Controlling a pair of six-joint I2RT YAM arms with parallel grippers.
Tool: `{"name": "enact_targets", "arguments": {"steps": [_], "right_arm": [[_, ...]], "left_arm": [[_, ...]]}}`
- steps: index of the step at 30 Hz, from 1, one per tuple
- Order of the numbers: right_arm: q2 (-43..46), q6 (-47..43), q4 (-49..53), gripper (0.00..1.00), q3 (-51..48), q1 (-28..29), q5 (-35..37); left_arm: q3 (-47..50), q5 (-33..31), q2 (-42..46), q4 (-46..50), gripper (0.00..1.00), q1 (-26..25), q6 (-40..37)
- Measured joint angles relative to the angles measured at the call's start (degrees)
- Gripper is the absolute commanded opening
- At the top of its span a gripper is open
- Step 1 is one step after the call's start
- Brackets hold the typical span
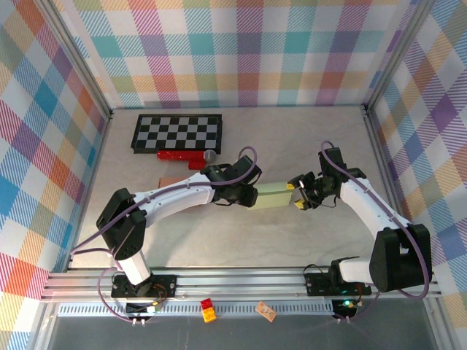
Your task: Fold the paper box
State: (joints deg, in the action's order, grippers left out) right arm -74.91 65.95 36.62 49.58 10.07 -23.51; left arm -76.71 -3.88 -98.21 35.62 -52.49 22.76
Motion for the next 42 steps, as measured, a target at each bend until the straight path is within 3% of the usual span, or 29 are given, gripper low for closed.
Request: {"name": "enact_targets", "arguments": {"steps": [6,12,19,42], "right_arm": [[-0.04,-0.48,0.0,0.55,0.0,0.0,0.0],[-0.52,-0.83,0.0,0.54,0.0,0.0,0.0],[-1.29,-1.27,0.04,0.54,0.0,0.0,0.0],[-2.25,-2.38,0.02,0.52,0.13,0.0,-0.66]], "left_arm": [[-0.04,2.78,1.99,0.17,0.5,0.33,2.95],[-0.04,10.95,4.22,-4.13,0.51,4.37,9.27],[-0.33,16.74,1.38,-5.68,0.45,9.14,15.02],[3.58,20.59,-0.74,-7.58,0.26,9.51,16.87]]}}
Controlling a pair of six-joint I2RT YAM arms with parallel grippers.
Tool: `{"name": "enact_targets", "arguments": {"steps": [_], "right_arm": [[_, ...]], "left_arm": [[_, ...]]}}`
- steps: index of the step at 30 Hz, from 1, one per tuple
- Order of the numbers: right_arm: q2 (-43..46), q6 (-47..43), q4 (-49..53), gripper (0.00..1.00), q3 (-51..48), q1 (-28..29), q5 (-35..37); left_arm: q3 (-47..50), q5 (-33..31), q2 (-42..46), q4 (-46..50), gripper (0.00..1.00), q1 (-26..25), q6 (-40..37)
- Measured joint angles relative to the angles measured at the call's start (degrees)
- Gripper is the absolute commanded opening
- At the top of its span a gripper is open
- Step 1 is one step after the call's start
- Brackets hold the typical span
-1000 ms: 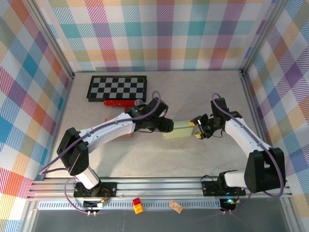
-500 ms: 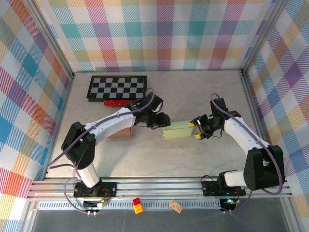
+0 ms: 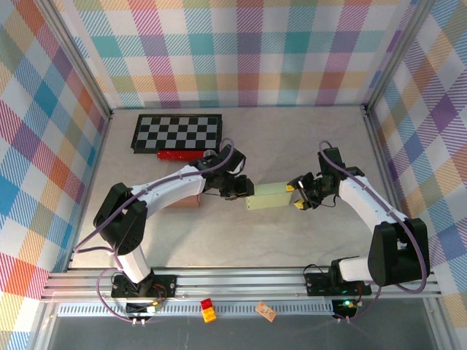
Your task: Fold the paper box
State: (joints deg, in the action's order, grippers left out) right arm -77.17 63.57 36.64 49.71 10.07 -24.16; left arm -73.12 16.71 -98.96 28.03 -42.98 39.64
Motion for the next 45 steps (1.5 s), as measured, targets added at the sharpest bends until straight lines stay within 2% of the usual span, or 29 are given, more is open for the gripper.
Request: {"name": "enact_targets", "arguments": {"steps": [6,11,17,23,28,34,38,43,45], "right_arm": [[-0.04,-0.17,0.07,0.53,0.15,0.0,-0.15],[2.12,0.66,0.87,0.71,0.44,0.0,2.21],[7.48,10.23,-1.16,0.78,0.42,0.02,2.86],[3.37,18.64,-3.3,0.82,0.44,0.02,2.97],[-3.65,21.7,-3.13,0.82,2.47,0.13,0.81],[-8.81,22.56,-4.42,0.77,5.07,0.2,-1.29],[-11.08,21.03,-5.35,0.67,5.97,0.55,-2.82],[-11.65,18.38,-7.39,0.51,5.49,0.87,-3.41],[-11.56,17.92,-8.98,0.49,4.96,0.87,-3.82]], "left_arm": [[0.5,0.42,0.0,-1.2,0.24,0.02,0.0],[0.5,0.39,0.0,-1.46,0.23,0.02,0.0],[0.55,0.39,0.0,-1.49,0.22,0.02,-0.24],[0.57,0.39,0.0,-1.66,0.22,0.0,-0.28],[0.57,0.39,0.0,-1.68,0.21,0.0,-0.44],[0.57,0.39,0.0,-1.68,0.21,0.0,-0.46],[0.57,0.37,0.0,-1.7,0.22,0.0,-0.46],[0.55,-0.07,0.0,-1.33,0.32,0.0,-0.96],[0.24,-0.46,0.0,-0.57,0.36,0.0,-1.38]]}}
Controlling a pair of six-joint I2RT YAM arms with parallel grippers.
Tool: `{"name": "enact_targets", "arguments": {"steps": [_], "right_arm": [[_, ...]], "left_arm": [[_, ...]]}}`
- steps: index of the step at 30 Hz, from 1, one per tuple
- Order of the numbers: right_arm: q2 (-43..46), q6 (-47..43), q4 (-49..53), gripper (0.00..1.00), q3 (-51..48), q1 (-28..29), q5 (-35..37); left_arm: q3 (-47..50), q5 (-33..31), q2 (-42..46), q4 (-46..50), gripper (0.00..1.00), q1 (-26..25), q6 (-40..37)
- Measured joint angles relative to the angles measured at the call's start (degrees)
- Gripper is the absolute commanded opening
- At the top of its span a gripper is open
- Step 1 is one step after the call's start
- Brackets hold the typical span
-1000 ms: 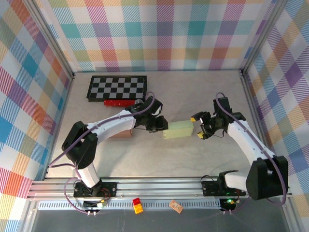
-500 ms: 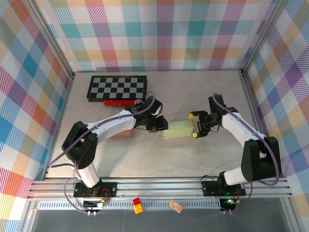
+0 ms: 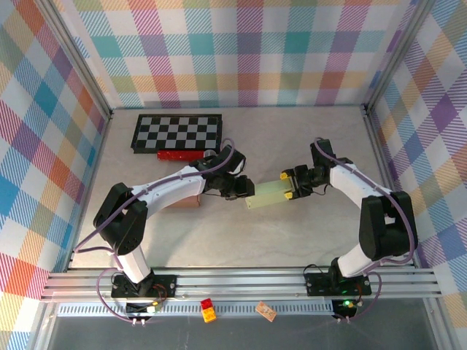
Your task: Fold the paper box
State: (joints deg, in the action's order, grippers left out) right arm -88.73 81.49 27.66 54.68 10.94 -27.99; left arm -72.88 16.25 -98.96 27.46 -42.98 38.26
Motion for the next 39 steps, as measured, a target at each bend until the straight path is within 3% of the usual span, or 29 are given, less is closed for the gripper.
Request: {"name": "enact_targets", "arguments": {"steps": [6,15,18,21,26,30,34,35,36,39], "right_arm": [[0.39,-2.08,-6.43,0.48,-2.12,0.0,-1.03],[-5.03,-13.35,-36.89,0.48,-8.5,0.46,-8.13],[-9.99,-15.43,-45.75,0.58,-8.9,0.68,-11.26],[-12.11,-18.1,-47.01,0.7,-8.83,0.68,-11.96],[-12.0,-24.5,-33.09,0.81,-2.1,0.68,-8.59],[-10.82,-28.76,-19.58,0.82,4.37,0.68,-3.8],[-10.71,-32.74,1.03,0.83,13.46,0.68,4.31],[-10.56,-33.79,5.66,0.86,15.52,0.68,6.86],[-10.23,-34.6,8.66,0.97,16.72,0.66,8.94],[-4.83,-38.64,13.68,0.99,16.44,0.66,14.75]], "left_arm": [[-0.52,-2.49,0.7,2.23,0.42,0.0,-0.39],[1.33,-11.56,17.73,3.1,0.44,3.43,-0.79],[3.76,-12.52,21.59,1.42,0.45,5.97,-0.96],[5.81,-12.63,22.6,-0.5,0.45,7.19,-1.97],[9.01,-11.56,24.35,-3.13,0.45,7.52,-3.63],[11.34,-11.23,27.21,-3.91,0.45,7.98,-4.09],[12.02,-11.26,28.48,-3.87,0.46,8.72,-4.72],[12.02,-11.23,28.57,-3.89,0.46,8.98,-4.83],[12.02,-11.26,28.63,-3.87,0.46,9.11,-4.92],[12.02,-11.43,29.14,-3.65,0.46,9.73,-5.64]]}}
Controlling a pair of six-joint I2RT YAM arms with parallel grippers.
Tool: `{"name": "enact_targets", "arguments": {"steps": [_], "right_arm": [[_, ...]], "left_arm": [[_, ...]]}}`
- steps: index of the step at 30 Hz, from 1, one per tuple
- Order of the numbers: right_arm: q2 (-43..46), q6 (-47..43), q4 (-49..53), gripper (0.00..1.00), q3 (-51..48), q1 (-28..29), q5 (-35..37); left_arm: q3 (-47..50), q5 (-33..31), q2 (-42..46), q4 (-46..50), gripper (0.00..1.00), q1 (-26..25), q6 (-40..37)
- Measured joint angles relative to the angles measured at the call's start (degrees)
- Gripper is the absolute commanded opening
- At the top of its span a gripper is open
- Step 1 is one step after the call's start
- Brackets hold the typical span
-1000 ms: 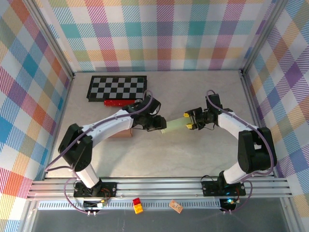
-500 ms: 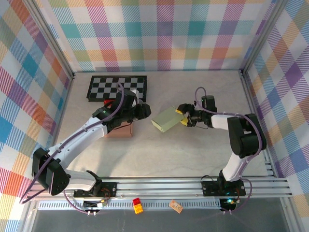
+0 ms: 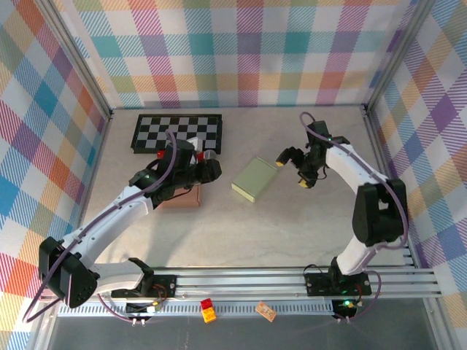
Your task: Fold the paper box
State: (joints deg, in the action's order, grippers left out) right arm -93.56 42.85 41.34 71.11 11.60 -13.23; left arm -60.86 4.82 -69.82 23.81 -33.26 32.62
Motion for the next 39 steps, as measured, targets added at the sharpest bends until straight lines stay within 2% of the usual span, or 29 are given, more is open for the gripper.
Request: {"name": "enact_targets", "arguments": {"steps": [6,7,8,9,11,15,20,25,32,39], "right_arm": [[27.85,-10.97,-6.12,0.99,-9.88,0.28,12.57],[31.1,-12.5,-7.17,0.99,-11.1,0.28,16.06],[33.31,-13.81,-8.02,0.99,-12.09,0.35,19.71],[34.42,-14.99,-9.01,0.99,-13.03,0.39,22.86],[34.47,-19.63,-12.31,0.99,-16.28,0.17,28.33],[30.45,-32.0,-21.81,0.99,-27.04,-0.15,31.71],[25.79,-38.86,-34.38,0.99,-37.86,-0.7,30.75],[19.1,-40.46,-47.67,0.99,-39.5,-1.49,28.61],[11.28,-41.66,-60.46,0.99,-39.52,-1.55,25.49],[11.76,-43.8,-66.75,0.99,-41.68,-4.39,21.29]], "left_arm": [[2.78,-3.08,5.2,0.31,0.52,2.6,-1.9],[3.65,-4.2,6.34,0.72,0.56,3.26,-2.32],[4.35,-5.4,7.19,1.36,0.97,3.85,-2.67],[5.01,-6.73,7.89,1.84,1.0,4.24,-3.08],[6.84,-10.75,9.4,2.86,1.0,4.87,-3.76],[8.87,-19.65,10.19,5.38,1.0,4.96,-3.76],[8.96,-30.75,7.56,8.92,1.0,5.03,-2.12],[9.66,-39.28,7.65,10.4,1.0,5.18,-0.42],[13.97,-43.93,12.02,10.49,1.0,6.47,-0.55],[16.81,-44.13,15.69,8.81,1.0,7.98,-3.78]]}}
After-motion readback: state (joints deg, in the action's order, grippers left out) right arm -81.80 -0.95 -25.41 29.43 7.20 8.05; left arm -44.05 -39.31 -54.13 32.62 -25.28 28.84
